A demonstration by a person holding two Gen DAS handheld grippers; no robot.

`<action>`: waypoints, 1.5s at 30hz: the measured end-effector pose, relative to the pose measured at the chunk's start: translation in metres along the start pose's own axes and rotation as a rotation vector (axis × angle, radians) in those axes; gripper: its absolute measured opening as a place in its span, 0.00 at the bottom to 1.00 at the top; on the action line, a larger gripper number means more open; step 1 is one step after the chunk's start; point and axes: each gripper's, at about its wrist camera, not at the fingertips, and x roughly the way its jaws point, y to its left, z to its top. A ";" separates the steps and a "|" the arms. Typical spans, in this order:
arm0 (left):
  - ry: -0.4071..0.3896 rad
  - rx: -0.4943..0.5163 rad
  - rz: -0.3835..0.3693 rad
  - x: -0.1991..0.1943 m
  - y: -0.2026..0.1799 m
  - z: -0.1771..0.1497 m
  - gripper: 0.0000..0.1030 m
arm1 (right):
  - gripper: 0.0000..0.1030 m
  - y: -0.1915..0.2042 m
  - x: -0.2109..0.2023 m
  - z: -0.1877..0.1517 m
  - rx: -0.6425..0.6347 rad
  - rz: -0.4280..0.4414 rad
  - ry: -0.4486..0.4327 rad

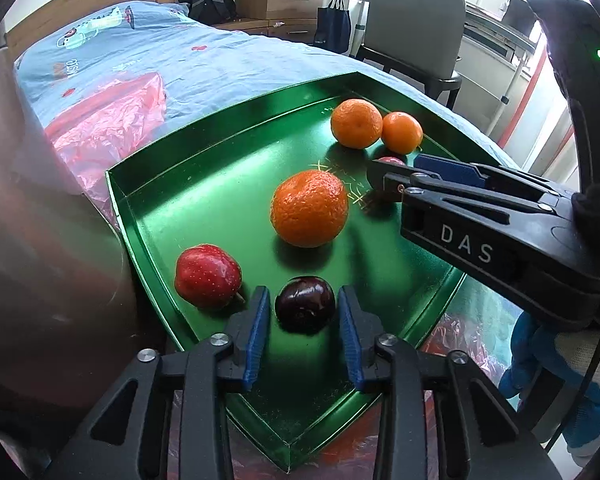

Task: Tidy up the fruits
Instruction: 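Open the left tool over the tray while the right tool releases the apple, then move both open tools back toward the remaining fruits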

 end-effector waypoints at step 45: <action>-0.195 -0.104 0.136 -0.270 0.053 -0.176 0.48 | 0.91 0.139 -0.270 -0.114 -0.056 0.168 -0.107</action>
